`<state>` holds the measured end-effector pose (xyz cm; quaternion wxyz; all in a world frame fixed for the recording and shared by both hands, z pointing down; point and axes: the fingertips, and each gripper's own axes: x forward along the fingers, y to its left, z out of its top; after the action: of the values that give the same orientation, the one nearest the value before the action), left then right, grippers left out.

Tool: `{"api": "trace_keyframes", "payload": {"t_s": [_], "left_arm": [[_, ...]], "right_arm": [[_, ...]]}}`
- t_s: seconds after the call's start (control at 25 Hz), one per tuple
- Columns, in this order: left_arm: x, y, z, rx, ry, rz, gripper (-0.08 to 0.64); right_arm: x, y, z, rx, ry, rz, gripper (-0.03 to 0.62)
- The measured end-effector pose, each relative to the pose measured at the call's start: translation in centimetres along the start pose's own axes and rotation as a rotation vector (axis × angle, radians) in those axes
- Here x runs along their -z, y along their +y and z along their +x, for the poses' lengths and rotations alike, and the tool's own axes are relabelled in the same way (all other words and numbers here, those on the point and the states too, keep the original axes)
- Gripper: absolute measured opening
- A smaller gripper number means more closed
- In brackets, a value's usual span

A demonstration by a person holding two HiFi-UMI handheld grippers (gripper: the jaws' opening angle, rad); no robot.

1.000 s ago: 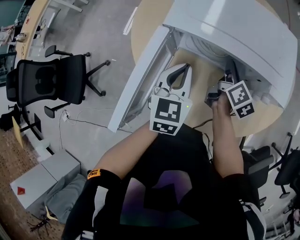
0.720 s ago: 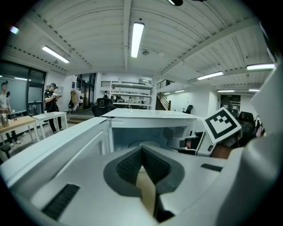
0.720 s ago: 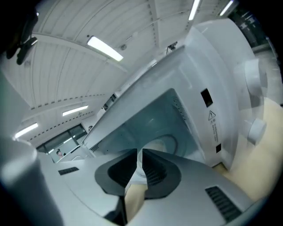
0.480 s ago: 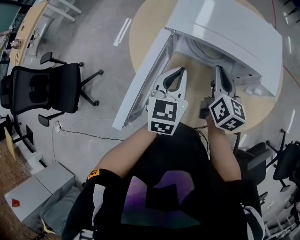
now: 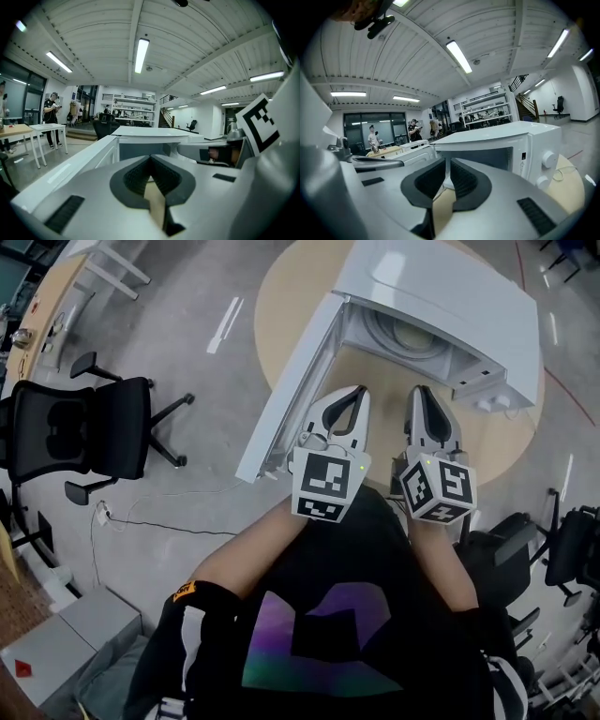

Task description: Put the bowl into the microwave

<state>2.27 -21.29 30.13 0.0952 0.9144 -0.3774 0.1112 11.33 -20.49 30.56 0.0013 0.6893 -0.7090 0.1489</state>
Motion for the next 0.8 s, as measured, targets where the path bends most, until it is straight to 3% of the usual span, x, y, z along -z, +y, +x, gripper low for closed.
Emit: {"api": "trace_keyframes", "payload": {"t_s": [0.48, 0.8], "left_arm": [[1.3, -2.1, -9.1, 0.087, -0.036, -0.005, 0.044], [3.4, -4.8, -13.4, 0.168, -0.040, -0.001, 0.044]], "right_arm": [[2.4, 6.7, -8.3, 0.038, 0.006, -0.078, 0.046], [4.2, 8.7, -13.5, 0.086, 0.028, -0.110, 0.035]]}}
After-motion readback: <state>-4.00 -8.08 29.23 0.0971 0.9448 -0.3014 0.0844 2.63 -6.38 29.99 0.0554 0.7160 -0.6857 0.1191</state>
